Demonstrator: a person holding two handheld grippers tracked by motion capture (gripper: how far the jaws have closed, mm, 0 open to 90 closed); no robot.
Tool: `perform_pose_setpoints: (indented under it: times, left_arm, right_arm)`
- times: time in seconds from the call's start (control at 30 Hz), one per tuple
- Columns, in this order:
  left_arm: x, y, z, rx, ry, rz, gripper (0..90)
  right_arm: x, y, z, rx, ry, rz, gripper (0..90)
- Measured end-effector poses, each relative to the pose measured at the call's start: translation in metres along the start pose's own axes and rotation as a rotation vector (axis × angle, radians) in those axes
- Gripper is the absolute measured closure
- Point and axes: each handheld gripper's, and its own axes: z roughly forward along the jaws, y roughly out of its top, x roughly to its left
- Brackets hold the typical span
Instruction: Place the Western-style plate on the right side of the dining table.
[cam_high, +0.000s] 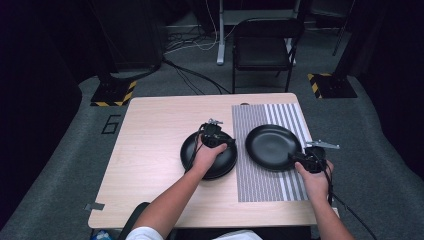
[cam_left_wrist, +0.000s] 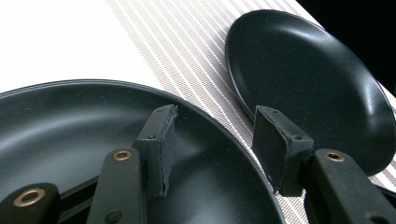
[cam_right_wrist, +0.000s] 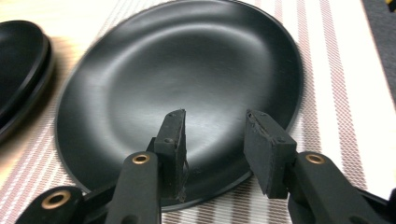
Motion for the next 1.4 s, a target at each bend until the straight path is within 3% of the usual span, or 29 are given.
perform_pose_setpoints:
  times: [0.33, 0.53, 0.63, 0.8, 0.97, 1.17, 1.4]
  left_arm:
    - [0.008, -0.005, -0.015, -0.015, 0.022, -0.006, 48.0]
    - [0.015, -0.01, -0.028, -0.035, 0.029, -0.01, 47.4]
    - [0.025, -0.016, -0.036, -0.035, 0.054, -0.028, 47.2]
    - [0.032, -0.021, -0.047, -0.048, 0.072, -0.038, 46.9]
    - [0.039, -0.029, -0.06, -0.063, 0.095, -0.047, 46.3]
    - [0.05, -0.041, -0.077, -0.072, 0.128, -0.055, 45.0]
    - [0.063, -0.054, -0.094, -0.083, 0.177, -0.071, 44.3]
  right_arm:
    - [0.031, 0.008, 0.0, 0.005, 0.074, -0.078, 58.9]
    - [0.04, 0.013, 0.004, 0.011, 0.102, -0.09, 58.7]
    - [0.045, 0.014, 0.008, 0.016, 0.103, -0.102, 58.5]
    - [0.052, 0.014, 0.011, 0.021, 0.117, -0.134, 58.1]
    - [0.055, 0.014, 0.012, 0.032, 0.151, -0.136, 57.4]
    - [0.064, 0.013, 0.008, 0.035, 0.214, -0.163, 55.7]
    - [0.08, 0.009, 0.007, 0.044, 0.317, -0.244, 53.5]
